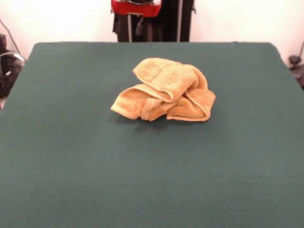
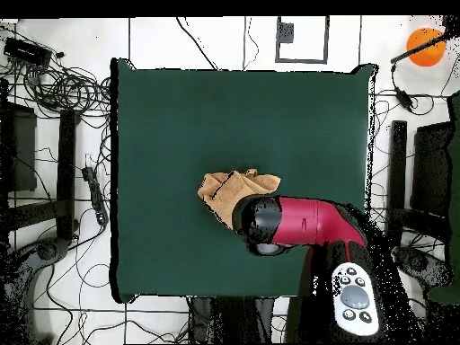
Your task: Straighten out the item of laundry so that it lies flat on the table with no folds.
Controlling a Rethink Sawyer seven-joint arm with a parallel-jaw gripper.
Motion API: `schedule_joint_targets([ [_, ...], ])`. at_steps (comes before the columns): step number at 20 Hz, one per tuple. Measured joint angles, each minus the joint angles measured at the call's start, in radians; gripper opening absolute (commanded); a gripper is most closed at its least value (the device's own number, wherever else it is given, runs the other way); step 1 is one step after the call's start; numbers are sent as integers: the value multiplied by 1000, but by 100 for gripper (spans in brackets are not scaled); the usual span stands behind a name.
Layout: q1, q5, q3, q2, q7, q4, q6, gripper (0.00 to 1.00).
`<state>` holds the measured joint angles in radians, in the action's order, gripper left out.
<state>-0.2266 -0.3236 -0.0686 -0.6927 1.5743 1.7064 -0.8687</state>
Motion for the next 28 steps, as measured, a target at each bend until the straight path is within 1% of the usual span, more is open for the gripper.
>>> schedule_joint_targets([
  [2,4,0,0,5,0,-8,-19,100],
  [6,27,0,-1,27,0,-52,-130,100],
  [7,37,0,-1,34,0,-70,-179,100],
  [12,61,-1,-1,57,0,-136,-302,100],
  [21,52,-2,0,92,0,-252,-306,100],
  [28,51,-2,0,103,0,-298,-306,100],
])
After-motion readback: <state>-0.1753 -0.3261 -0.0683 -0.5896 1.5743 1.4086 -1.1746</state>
